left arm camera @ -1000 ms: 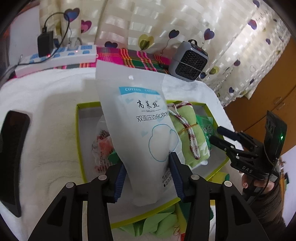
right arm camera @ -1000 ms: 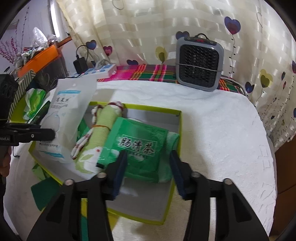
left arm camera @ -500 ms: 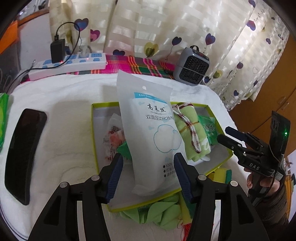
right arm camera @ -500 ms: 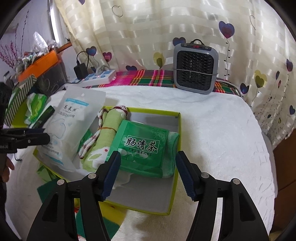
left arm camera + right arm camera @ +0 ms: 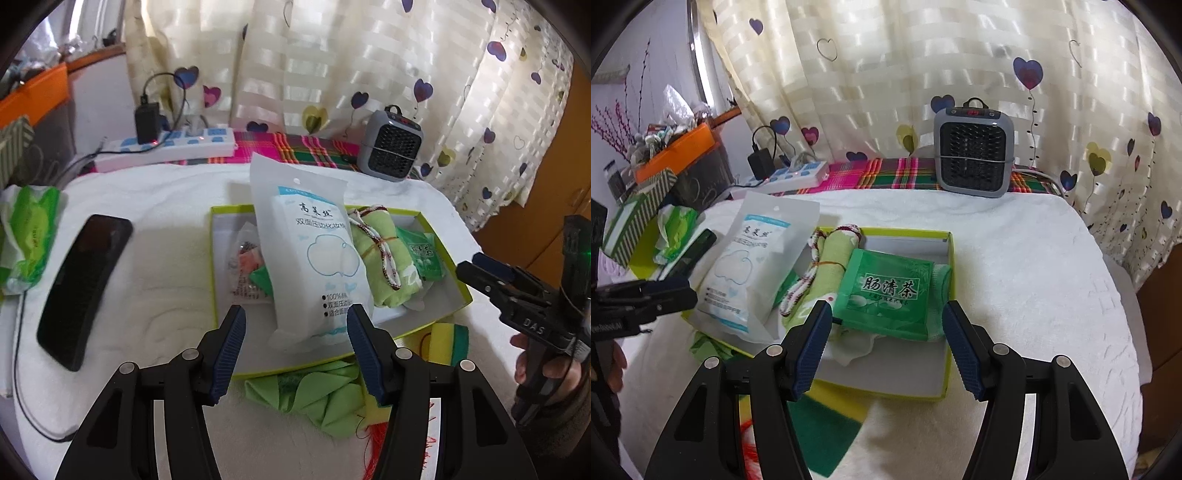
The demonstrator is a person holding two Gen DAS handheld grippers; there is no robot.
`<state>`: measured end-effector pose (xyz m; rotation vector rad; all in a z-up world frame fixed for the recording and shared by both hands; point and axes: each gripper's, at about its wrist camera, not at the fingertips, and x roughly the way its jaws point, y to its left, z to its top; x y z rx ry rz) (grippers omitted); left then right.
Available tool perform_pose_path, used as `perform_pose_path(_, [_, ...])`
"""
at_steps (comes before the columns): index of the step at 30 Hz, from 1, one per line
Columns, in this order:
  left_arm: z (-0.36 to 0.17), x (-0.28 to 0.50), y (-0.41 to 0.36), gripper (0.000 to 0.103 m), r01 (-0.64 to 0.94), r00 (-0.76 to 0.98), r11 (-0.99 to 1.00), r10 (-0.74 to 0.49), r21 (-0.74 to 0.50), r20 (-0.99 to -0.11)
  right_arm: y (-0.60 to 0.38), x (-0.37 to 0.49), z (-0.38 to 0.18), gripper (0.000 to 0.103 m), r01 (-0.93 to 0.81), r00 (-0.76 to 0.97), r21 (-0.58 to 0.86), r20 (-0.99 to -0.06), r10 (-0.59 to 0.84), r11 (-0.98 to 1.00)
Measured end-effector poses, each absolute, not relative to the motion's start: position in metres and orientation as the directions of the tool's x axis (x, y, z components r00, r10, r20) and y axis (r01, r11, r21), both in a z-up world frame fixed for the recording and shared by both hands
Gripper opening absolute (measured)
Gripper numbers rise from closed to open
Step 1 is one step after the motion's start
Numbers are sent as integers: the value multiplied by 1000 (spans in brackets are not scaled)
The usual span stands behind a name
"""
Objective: Organize soft objects
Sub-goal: 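Move both grippers back toward the sponges beside the box lid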
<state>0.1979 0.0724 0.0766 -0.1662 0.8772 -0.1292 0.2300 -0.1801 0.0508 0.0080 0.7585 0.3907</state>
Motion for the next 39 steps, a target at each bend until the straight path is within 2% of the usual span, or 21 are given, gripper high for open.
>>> perform_pose_path(19, [89,149,60,57,9,700,997,-65,-83,-711,-174,185,62,63,-352,691,170,-616,378,920])
perform_pose_path(34, [91,126,59,57,-17,723,998,-31,-63,-690,-171,160,60,63,-360,697,155,-610,376,920])
perform_pose_path(39, [90,121,56,57,-34,734,999,17,-12,-679,-171,154,59,63,-357,704,139,-609,364,924])
